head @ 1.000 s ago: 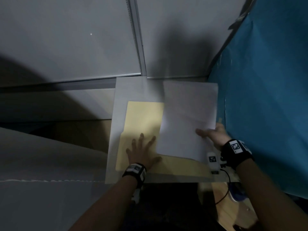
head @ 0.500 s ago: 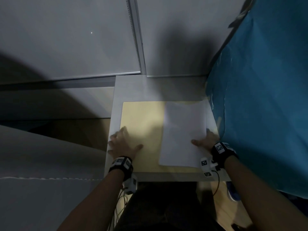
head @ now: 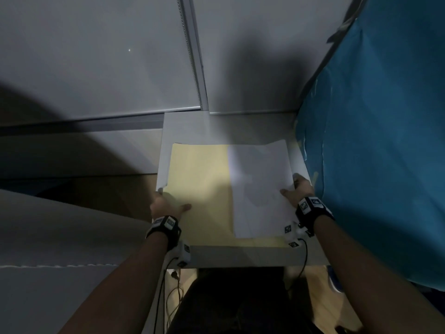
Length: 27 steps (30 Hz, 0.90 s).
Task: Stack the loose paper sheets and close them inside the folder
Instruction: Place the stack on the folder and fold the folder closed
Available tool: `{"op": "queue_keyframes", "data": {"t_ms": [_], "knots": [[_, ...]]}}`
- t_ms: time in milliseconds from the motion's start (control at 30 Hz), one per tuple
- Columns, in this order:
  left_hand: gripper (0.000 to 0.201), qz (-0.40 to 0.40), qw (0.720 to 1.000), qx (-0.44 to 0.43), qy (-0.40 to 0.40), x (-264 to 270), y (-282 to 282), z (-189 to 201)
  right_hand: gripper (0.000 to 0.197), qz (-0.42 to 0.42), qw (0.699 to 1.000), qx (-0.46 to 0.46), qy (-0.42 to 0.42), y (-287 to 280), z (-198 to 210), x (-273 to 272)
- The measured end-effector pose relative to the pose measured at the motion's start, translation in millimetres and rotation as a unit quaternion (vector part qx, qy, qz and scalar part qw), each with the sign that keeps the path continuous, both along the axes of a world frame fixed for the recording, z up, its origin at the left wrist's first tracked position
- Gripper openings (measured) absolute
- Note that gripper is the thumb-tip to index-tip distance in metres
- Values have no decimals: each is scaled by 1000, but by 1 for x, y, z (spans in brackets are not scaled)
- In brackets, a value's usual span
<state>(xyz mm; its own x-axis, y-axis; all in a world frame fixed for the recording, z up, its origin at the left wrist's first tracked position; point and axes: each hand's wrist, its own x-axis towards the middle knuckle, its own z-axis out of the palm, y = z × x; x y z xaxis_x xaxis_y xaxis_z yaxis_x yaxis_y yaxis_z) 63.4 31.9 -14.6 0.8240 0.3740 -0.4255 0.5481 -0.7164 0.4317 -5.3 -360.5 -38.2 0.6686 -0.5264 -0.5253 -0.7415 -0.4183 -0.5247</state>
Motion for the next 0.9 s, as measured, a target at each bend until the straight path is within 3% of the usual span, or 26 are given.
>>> {"op": "queue_keyframes", "data": {"t_ms": [133, 200, 267, 300, 367, 433, 467, 533, 633, 733, 833, 900], "knots": [[105, -30, 999, 14, 22, 0, 4, 28, 62, 52, 995, -87, 22, 9, 6, 4], [100, -9, 999, -39, 4, 0, 7, 51, 62, 58, 991, -120, 31, 9, 4, 0], [78, -43, 987, -150, -37, 0, 8, 78, 56, 39, 993, -104, 26, 6, 3, -2], [74, -69, 969, -235, -36, -2, 4, 95, 51, 32, 995, -94, 24, 4, 2, -1], [73, -115, 903, -414, 22, -12, -13, 126, 44, 30, 997, -67, 31, -1, 2, -1], [72, -202, 858, -464, 83, -19, -37, 132, 39, 24, 997, -53, 46, -5, 6, 0], [67, -245, 854, -450, 94, -23, -48, 124, 36, 14, 998, -46, 45, -6, 7, -1], [66, -283, 887, -358, 71, -25, -66, 91, 36, -3, 998, -38, 42, -5, 12, -2], [78, -208, 950, -218, 83, -30, -86, 34, 47, -7, 998, -34, 47, -1, 20, -7], [101, -213, 962, -150, 84, -42, -102, -7, 53, -41, 999, 19, 7, 8, 25, -18], [102, -176, 974, -130, 66, -52, -110, -35, 53, -40, 997, 66, -24, 22, 30, -31], [103, -143, 976, -153, 50, -59, -114, -31, 67, -62, 992, 103, -26, 26, 25, -35]]}}
